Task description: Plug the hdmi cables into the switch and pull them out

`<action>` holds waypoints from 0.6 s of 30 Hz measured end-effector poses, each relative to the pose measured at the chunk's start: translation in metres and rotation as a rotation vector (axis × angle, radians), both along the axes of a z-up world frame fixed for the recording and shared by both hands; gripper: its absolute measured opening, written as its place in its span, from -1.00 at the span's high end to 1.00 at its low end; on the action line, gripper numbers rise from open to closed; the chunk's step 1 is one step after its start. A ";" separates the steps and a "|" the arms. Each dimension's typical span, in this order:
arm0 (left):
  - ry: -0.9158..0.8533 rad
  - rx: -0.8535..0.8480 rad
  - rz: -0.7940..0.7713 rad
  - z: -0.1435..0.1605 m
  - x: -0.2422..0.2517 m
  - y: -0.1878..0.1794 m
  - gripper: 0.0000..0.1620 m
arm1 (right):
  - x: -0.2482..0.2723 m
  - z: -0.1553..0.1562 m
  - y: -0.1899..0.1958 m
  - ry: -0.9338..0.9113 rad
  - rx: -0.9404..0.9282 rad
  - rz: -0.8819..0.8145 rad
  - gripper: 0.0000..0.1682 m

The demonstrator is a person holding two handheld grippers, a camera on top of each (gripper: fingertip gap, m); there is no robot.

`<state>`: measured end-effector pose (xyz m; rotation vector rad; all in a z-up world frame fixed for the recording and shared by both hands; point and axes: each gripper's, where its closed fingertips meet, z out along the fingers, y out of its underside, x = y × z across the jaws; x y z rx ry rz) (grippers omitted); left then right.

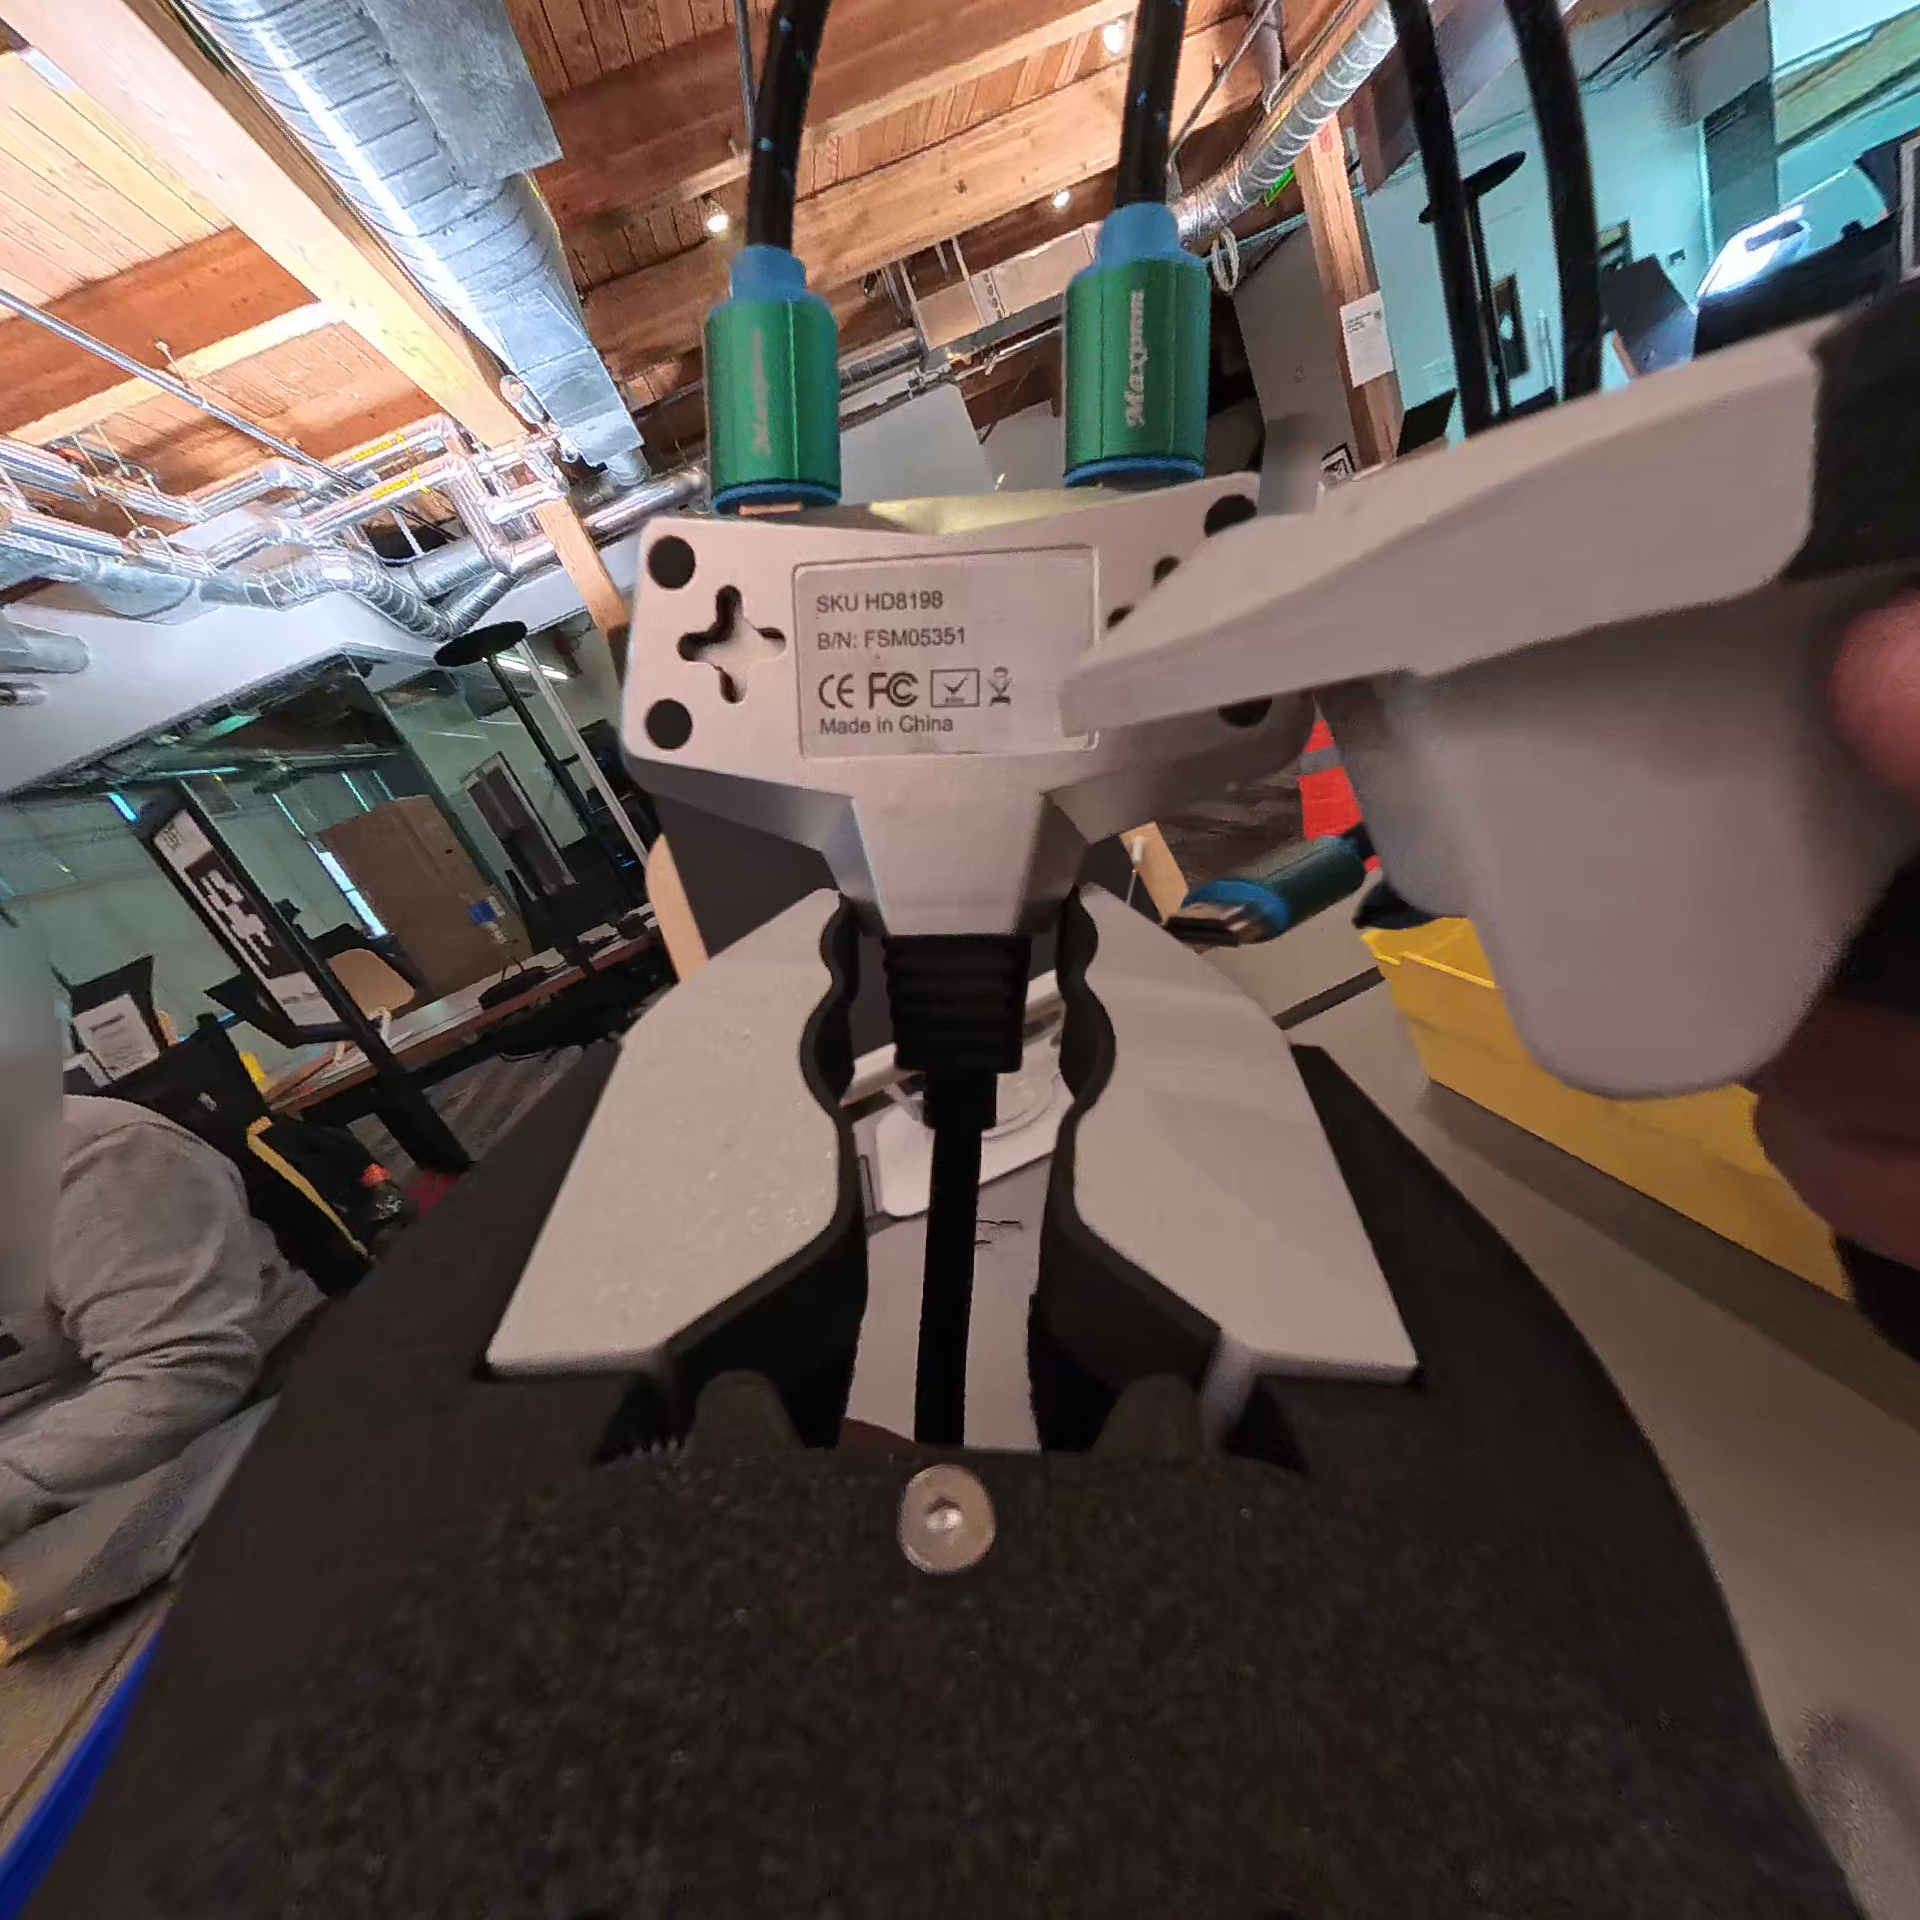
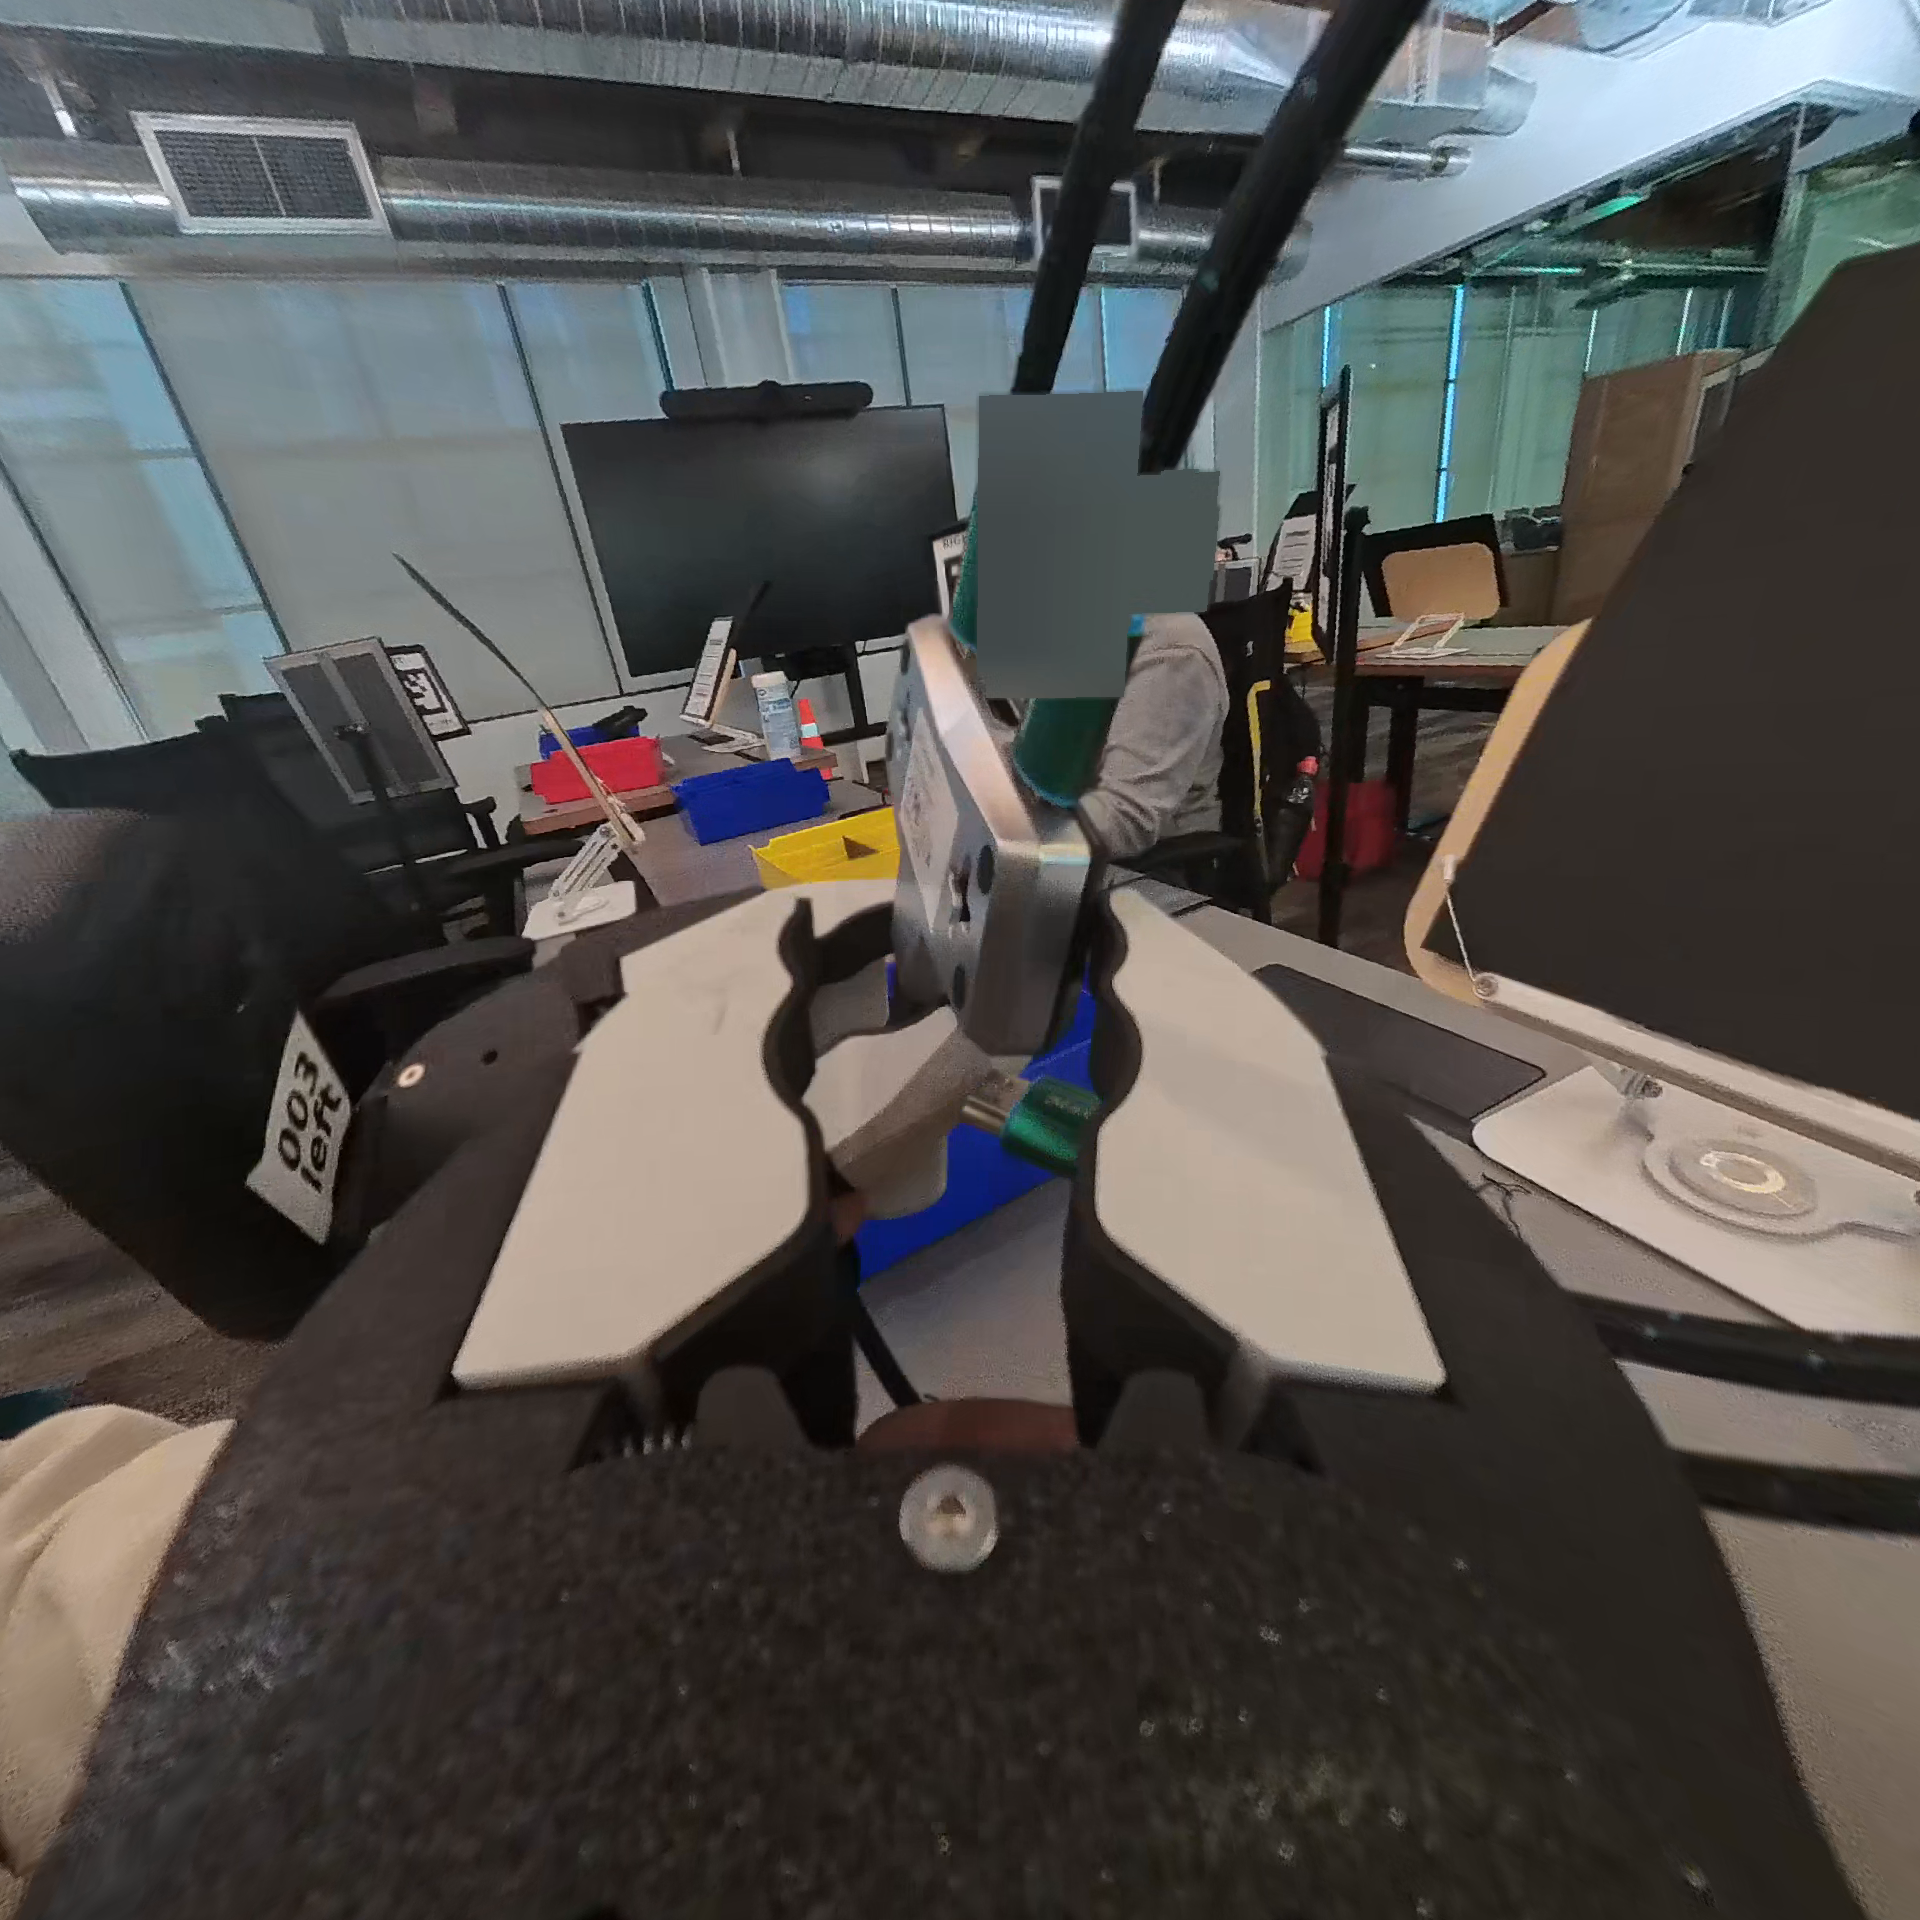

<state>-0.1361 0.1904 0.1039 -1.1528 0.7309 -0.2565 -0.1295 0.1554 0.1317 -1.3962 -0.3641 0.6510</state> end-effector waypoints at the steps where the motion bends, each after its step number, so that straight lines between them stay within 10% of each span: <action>1: -0.004 0.000 0.001 -0.005 0.000 -0.002 0.56 | 0.001 -0.003 0.000 -0.009 0.000 -0.001 0.43; 7: 0.016 0.006 -0.046 -0.022 0.004 -0.007 0.55 | 0.002 -0.021 0.002 -0.074 -0.036 0.051 0.72; 18: 0.215 -0.500 -0.774 -0.040 -0.012 -0.012 0.37 | 0.027 -0.045 0.004 -0.288 0.084 0.227 0.76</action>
